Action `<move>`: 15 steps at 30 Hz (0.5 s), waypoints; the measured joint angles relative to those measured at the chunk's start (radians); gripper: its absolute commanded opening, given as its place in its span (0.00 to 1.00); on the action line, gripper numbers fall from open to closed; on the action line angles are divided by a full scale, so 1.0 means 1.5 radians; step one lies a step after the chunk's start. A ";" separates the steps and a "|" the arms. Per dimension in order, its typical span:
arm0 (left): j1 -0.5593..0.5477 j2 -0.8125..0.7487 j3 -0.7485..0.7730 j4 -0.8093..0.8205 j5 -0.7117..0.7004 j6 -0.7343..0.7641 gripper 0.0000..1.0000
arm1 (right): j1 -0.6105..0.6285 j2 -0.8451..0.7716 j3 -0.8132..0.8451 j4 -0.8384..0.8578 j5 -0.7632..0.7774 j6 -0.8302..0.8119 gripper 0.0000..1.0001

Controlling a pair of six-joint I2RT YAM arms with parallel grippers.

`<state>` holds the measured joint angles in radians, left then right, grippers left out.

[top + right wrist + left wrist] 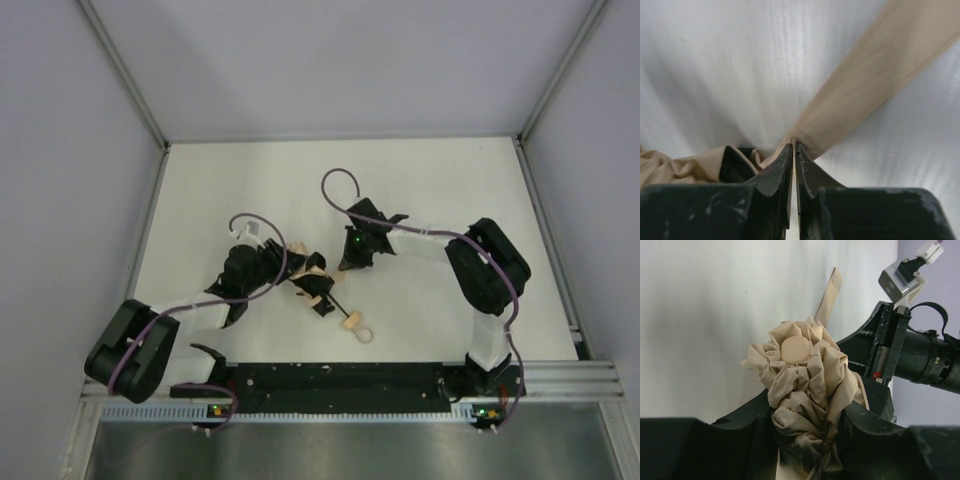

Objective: Put away the umbrella

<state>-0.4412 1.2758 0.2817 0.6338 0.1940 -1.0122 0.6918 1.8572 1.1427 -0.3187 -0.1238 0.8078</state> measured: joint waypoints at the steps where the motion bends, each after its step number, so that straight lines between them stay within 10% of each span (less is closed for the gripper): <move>1: 0.000 0.000 0.005 -0.014 -0.003 -0.001 0.00 | 0.000 0.017 0.007 0.003 -0.003 0.004 0.05; 15: 0.000 0.001 0.062 -0.175 -0.050 0.031 0.00 | 0.000 0.130 0.152 0.049 0.029 -0.005 0.05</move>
<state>-0.4412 1.2778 0.3752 0.3714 0.1184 -0.9653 0.6918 2.0525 1.3705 -0.2451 -0.0807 0.8001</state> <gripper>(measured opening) 0.425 0.048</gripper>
